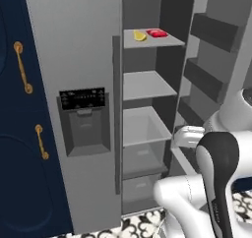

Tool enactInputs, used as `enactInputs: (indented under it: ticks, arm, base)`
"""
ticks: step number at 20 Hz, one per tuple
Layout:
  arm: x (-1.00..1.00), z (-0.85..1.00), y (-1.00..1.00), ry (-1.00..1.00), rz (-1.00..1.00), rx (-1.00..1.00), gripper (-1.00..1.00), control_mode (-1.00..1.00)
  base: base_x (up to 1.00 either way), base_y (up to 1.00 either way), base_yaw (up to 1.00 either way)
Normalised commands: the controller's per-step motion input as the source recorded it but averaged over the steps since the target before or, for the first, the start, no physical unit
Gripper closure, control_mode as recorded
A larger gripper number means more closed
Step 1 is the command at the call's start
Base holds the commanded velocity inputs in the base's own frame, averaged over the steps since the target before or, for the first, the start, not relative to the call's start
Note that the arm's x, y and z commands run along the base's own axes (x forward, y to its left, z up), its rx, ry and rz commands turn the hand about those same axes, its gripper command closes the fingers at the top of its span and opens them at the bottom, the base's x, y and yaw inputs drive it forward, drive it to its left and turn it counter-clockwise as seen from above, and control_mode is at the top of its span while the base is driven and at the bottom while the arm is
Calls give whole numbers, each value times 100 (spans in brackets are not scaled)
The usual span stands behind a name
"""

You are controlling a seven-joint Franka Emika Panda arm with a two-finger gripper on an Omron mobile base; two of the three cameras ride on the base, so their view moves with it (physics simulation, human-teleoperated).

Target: Grab a lemon wedge from the fridge and one ice cube from the ice bowl, and put them in the glass of lemonade.

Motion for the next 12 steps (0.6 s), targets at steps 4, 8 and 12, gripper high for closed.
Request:
enactInputs:
  ticks: [4, 8, 12]
  arm:
    - [0, 0, 0, 0, 0, 0, -100, 100]
    - [0, 0, 0, 0, 0, 0, -100, 100]
    - [0, 0, 0, 0, 0, 0, -100, 100]
  base:
    - [81, 0, -3]
    - [44, 0, -1]
    - [0, 6, -7]
